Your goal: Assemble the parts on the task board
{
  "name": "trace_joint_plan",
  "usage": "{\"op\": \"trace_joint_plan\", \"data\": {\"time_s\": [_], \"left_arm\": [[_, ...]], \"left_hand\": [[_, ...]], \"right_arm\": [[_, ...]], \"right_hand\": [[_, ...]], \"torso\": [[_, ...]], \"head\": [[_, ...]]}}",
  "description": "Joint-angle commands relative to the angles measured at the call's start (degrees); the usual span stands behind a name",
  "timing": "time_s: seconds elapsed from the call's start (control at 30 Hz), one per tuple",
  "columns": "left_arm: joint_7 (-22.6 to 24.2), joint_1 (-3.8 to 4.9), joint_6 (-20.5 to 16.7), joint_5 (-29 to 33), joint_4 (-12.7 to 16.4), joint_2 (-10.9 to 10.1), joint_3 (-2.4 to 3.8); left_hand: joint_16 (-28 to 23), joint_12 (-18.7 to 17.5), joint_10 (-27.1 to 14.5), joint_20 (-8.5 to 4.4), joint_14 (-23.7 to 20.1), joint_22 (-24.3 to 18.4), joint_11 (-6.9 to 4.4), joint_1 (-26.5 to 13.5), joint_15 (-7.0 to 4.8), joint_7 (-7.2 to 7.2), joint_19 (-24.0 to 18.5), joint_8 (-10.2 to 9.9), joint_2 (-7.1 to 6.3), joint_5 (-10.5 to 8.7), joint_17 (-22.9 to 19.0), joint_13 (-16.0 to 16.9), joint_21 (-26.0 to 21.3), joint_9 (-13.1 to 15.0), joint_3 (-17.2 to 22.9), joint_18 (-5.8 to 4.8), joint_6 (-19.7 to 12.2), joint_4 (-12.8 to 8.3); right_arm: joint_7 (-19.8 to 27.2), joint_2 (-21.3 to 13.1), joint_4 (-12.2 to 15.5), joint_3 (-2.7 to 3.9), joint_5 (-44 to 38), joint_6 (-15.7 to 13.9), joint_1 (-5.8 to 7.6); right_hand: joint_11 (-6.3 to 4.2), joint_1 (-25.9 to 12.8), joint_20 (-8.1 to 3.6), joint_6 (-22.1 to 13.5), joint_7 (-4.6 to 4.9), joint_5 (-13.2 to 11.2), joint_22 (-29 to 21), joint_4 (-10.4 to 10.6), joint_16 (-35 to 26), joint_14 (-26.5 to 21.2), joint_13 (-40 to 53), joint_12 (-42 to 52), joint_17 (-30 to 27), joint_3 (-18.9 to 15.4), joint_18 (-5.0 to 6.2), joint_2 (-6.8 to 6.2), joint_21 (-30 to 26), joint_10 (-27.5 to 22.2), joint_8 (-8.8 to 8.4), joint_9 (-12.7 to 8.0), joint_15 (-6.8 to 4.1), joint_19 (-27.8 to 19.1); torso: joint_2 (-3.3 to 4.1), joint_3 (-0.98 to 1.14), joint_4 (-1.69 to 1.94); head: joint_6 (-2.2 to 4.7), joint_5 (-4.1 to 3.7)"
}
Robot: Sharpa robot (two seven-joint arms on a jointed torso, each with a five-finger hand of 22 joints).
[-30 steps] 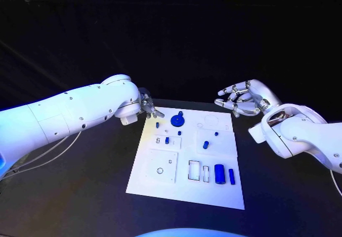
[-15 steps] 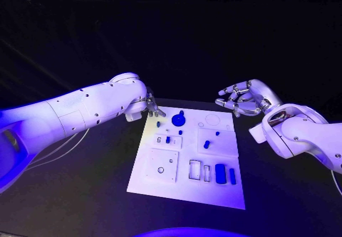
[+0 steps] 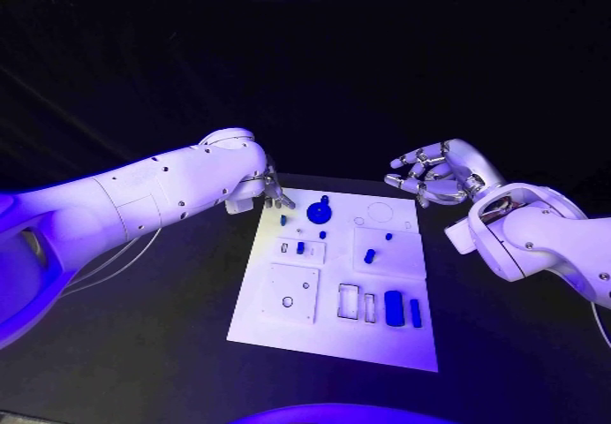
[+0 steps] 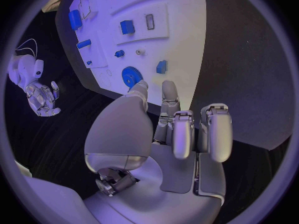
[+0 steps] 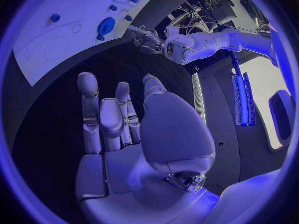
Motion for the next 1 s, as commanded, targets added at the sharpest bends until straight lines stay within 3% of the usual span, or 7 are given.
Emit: {"op": "trace_joint_plan", "data": {"time_s": [0.03,0.77,1.0], "left_arm": [[0.26,-0.09,2.51,-1.2,-0.32,0.38,-0.01],[0.69,-0.96,4.53,0.33,-1.4,1.2,-0.2],[0.7,-1.02,4.59,0.6,-1.5,1.21,-0.22]], "left_hand": [[0.3,0.24,-0.1,0.4,5.1,9.95,0.13,-0.45,0.39,0.23,2.23,-0.25,0.07,0.09,12.6,-0.09,0.1,-0.11,-0.44,0.14,-0.22,0.05],[0.53,0.69,-0.02,0.5,5.2,10.36,0.0,0.07,0.36,0.05,2.5,-0.16,1.23,0.14,12.94,-0.15,0.39,-0.59,-0.64,0.03,0.63,-0.06],[0.74,1.15,0.23,0.43,5.29,10.59,-0.24,0.7,0.17,-0.24,2.66,0.08,2.46,0.17,13.25,-0.08,0.55,-0.91,-0.61,-0.03,1.56,-0.1]], "right_arm": [[0.28,0.06,0.05,0.01,-0.2,0.64,-0.04],[0.33,0.18,0.06,0.01,-0.2,0.7,-0.08],[0.33,0.18,0.06,0.01,-0.2,0.71,-0.1]], "right_hand": [[-0.22,-0.13,-0.06,-0.2,-0.14,0.27,-0.05,0.28,-0.14,-0.14,-0.05,-0.14,-0.04,0.2,0.74,0.39,-0.37,-0.04,0.27,0.06,-0.13,0.41],[-0.23,-0.17,-0.06,-0.21,-0.15,0.32,-0.08,0.29,-0.14,-0.12,-0.09,-0.13,-0.02,0.21,0.74,0.44,-0.41,-0.03,0.28,0.06,-0.13,0.42],[-0.24,-0.17,-0.07,-0.15,-0.17,0.36,-0.09,0.29,-0.19,-0.12,-0.14,-0.11,-0.05,0.25,0.74,0.55,-0.45,-0.02,0.32,0.08,-0.14,0.46]], "torso": [[-0.05,-0.02,0.02],[-0.06,-0.02,0.04],[-0.07,-0.01,0.04]], "head": [[-0.04,-0.03],[-0.13,-0.03],[-0.19,0.0]]}}
